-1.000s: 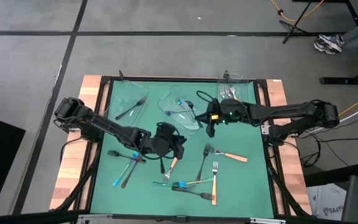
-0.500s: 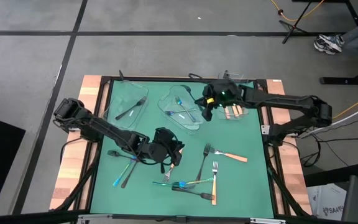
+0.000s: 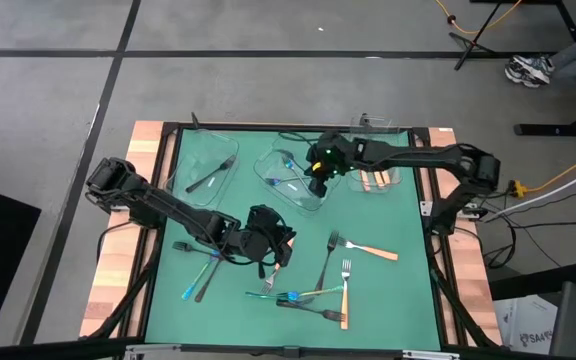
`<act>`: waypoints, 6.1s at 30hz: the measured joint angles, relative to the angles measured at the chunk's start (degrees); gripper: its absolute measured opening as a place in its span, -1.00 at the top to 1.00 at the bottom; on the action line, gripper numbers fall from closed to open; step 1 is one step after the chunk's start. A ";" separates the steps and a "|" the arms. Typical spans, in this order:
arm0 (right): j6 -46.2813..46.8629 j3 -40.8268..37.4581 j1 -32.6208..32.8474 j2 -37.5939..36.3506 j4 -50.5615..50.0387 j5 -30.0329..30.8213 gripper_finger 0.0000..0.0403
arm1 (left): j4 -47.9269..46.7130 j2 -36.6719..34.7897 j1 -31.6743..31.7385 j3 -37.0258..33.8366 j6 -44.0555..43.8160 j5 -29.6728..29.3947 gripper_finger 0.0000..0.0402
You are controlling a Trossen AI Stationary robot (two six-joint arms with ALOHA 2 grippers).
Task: Sort silverware by color (type)
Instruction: Put the blue fork into the center transparent bin, then put the black fork into the left transparent bin
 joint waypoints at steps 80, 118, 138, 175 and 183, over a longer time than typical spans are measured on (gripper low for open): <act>-0.56 -0.07 0.01 13.87 5.07 3.93 0.61 | -1.11 0.04 -0.02 0.00 -0.04 11.88 0.62; -3.63 12.11 6.92 -2.98 -16.08 6.24 0.61 | -26.65 1.08 1.54 -0.04 -29.18 12.20 0.62; 0.54 12.13 28.78 -15.14 -39.73 21.30 0.61 | -28.24 8.42 5.44 -0.06 -29.07 21.57 0.62; 23.95 3.70 51.76 -15.81 -49.02 33.18 0.61 | -30.56 13.73 5.53 0.15 -32.13 24.07 0.62; 24.10 -1.50 51.78 -15.81 -45.67 33.09 0.61 | -30.51 13.81 5.49 0.13 -32.11 23.97 0.62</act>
